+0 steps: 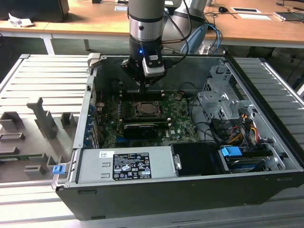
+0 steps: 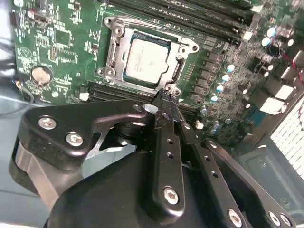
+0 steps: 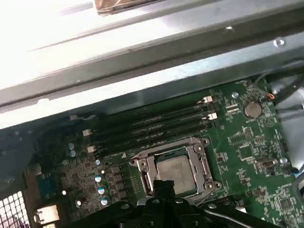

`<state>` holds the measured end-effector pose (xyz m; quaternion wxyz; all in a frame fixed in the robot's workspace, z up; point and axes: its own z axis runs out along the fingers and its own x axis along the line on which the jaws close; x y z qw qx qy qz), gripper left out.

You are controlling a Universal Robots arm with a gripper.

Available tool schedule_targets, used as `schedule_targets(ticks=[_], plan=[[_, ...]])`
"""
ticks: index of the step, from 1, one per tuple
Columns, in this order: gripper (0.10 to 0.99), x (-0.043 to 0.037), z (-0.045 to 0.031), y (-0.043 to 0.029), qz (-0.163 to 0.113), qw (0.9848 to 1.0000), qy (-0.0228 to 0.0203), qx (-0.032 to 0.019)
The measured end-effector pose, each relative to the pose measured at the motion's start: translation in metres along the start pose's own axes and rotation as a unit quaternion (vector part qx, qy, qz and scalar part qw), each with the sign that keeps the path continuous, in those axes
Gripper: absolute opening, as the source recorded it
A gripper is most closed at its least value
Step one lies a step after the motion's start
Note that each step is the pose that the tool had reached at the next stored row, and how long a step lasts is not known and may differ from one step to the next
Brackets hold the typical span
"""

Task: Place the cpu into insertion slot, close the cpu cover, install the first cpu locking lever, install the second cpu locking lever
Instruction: 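Install the first cpu locking lever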

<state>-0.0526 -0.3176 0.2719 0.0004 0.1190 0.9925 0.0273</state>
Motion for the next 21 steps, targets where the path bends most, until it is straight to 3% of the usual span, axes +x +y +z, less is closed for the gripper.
schedule_targets(ticks=[1, 2, 3, 10, 21], plan=[[0.106, 0.0000, 0.0000, 0.0000, -0.033, 0.9995, 0.0018, 0.0002], [0.106, 0.0000, 0.0000, 0.0000, -0.063, 0.9980, 0.0034, 0.0003], [0.106, 0.0000, 0.0000, 0.0000, -0.070, 0.9975, 0.0038, 0.0004], [0.106, 0.0000, 0.0000, 0.0000, -0.100, 0.9949, 0.0055, 0.0005], [0.106, 0.0000, 0.0000, 0.0000, -0.149, 0.9889, 0.0081, 0.0008]])
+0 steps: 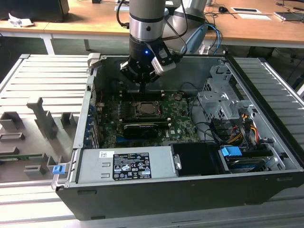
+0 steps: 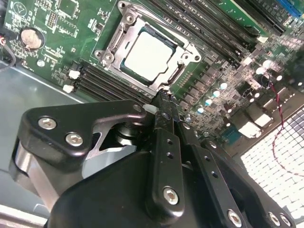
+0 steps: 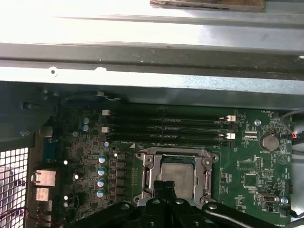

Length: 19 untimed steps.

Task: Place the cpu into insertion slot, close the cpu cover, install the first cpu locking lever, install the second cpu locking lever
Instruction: 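Install the first cpu locking lever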

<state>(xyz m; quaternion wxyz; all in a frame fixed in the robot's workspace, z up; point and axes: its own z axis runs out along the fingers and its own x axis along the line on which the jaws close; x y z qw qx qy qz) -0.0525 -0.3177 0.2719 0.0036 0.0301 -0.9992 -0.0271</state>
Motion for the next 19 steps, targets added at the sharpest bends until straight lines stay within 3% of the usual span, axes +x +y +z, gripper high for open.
schedule_targets(ticks=[5, 15, 19], plan=[[0.106, 0.0000, 0.0000, 0.0000, -0.023, 0.9997, 0.0012, 0.0001], [0.106, 0.0000, 0.0000, 0.0000, -0.068, 0.9977, 0.0037, 0.0004], [0.106, 0.0000, 0.0001, 0.0000, -0.111, 0.9938, 0.0060, 0.0006]])
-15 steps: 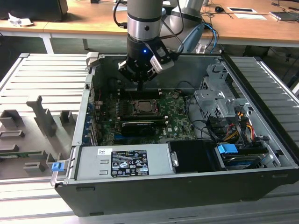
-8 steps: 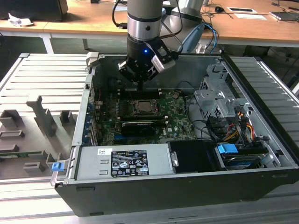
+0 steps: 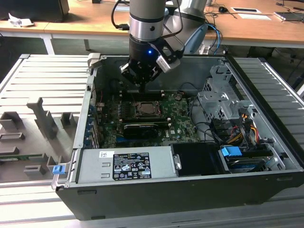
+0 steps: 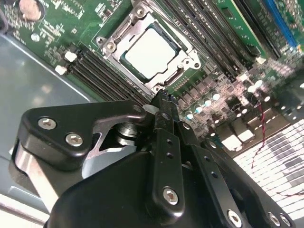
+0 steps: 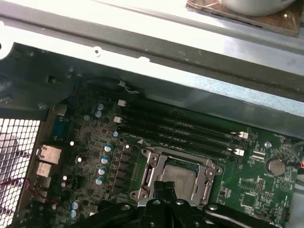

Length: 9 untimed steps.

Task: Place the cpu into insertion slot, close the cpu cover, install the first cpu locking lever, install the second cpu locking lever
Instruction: 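Install the first cpu locking lever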

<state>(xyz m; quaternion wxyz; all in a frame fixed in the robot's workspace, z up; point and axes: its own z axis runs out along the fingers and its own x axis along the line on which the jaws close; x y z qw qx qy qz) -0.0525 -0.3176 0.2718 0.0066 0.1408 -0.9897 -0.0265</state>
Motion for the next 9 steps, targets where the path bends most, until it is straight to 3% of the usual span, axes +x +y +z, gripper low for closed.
schedule_targets(ticks=[4, 9], plan=[[0.106, 0.0015, 0.0001, 0.0002, -0.006, 1.0000, 0.0002, -0.0002], [0.106, 0.0015, 0.0002, 0.0002, 0.024, 0.9997, -0.0010, 0.0008]])
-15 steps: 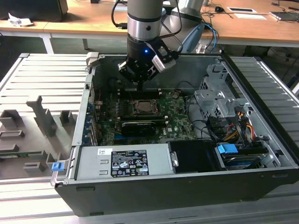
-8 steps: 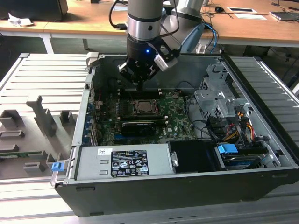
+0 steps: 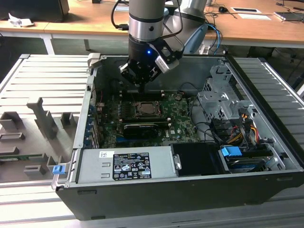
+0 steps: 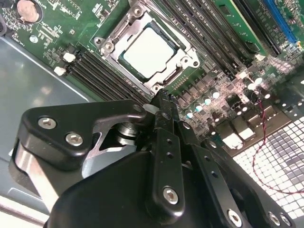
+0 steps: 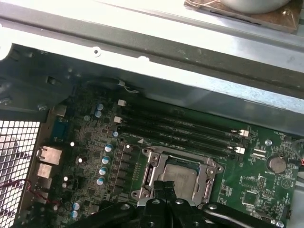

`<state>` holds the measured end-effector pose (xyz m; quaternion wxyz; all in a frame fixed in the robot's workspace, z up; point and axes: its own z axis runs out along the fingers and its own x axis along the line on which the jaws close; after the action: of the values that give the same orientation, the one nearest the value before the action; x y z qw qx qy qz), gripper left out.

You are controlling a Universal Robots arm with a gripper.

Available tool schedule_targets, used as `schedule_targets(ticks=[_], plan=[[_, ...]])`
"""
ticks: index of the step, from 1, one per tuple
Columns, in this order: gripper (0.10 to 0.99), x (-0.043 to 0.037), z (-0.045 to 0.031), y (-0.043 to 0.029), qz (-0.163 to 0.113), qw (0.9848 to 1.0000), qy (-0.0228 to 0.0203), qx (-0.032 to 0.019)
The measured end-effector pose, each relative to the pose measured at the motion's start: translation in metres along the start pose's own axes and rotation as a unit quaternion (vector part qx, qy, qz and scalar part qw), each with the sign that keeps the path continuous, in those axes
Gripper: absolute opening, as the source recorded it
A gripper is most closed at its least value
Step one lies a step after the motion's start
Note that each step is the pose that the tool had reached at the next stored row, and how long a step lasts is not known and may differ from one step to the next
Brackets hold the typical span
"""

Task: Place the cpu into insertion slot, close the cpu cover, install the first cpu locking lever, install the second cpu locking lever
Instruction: 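Install the first cpu locking lever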

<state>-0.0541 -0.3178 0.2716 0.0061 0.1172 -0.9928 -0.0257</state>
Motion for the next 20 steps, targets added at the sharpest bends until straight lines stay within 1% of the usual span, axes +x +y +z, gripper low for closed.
schedule_targets(ticks=[8, 20], plan=[[0.106, 0.0000, 0.0000, 0.0000, 0.006, 1.0000, -0.0003, 0.0000], [0.106, 0.0000, 0.0000, 0.0000, 0.009, 1.0000, -0.0005, -0.0001]])
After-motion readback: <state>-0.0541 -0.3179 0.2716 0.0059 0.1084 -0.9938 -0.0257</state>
